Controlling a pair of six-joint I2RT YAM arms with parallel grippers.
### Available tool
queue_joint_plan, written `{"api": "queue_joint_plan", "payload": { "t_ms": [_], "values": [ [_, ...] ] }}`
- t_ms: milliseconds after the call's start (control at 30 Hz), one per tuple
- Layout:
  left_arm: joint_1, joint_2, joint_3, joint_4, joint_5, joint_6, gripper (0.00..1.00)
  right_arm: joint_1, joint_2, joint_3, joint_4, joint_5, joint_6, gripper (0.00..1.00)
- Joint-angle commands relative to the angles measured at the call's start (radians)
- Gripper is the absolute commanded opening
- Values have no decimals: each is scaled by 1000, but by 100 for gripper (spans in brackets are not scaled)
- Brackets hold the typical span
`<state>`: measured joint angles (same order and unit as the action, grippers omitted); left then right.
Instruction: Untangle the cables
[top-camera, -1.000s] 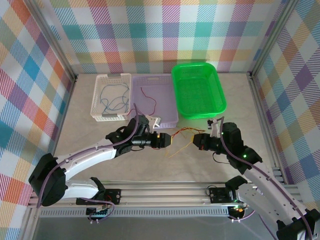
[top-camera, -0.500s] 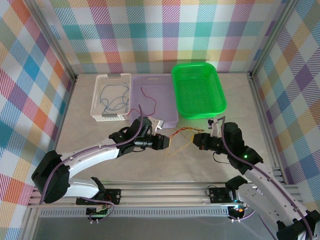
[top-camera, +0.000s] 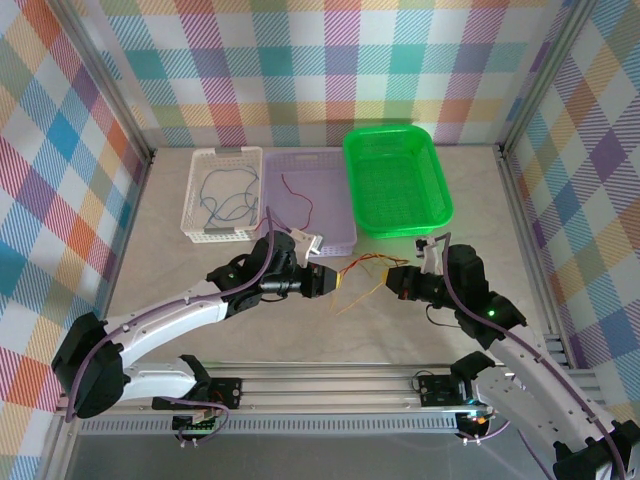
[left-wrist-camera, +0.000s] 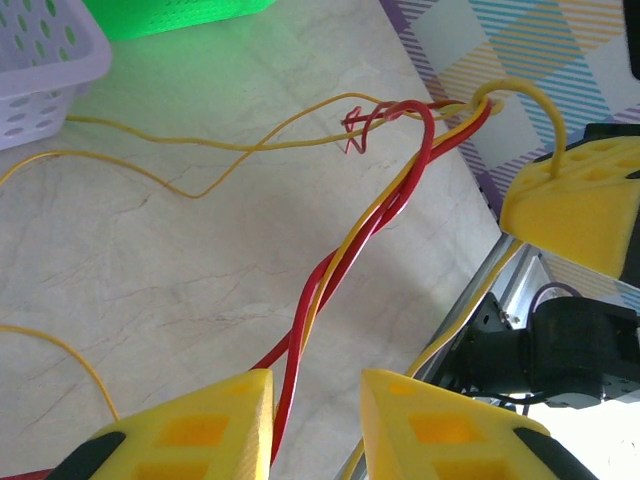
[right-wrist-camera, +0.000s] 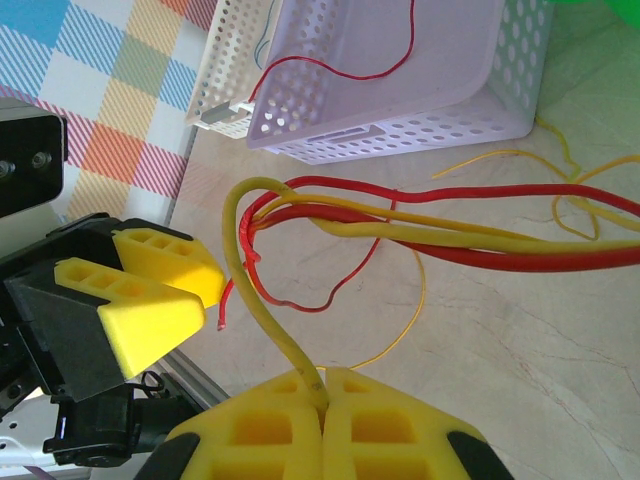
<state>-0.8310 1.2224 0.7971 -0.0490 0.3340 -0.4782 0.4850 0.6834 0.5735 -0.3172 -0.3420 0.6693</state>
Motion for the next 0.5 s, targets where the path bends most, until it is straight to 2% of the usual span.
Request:
{"api": "queue_joint_plan", "payload": {
  "t_ms": [0, 100, 300, 467],
  "values": [
    [-14, 1, -11, 27, 41, 4, 30, -3, -15, 20, 19, -10, -1, 0],
    [-17, 17, -6, 15, 55, 14, 34, -3, -21, 19, 14, -9, -2, 0],
    [-32, 32, 0, -14, 25, 36, 34, -3, -26, 20, 11, -8, -2, 0],
    [-34, 27, 2, -18, 11, 41, 13, -3, -28, 17, 10, -8, -2, 0]
  ]
}}
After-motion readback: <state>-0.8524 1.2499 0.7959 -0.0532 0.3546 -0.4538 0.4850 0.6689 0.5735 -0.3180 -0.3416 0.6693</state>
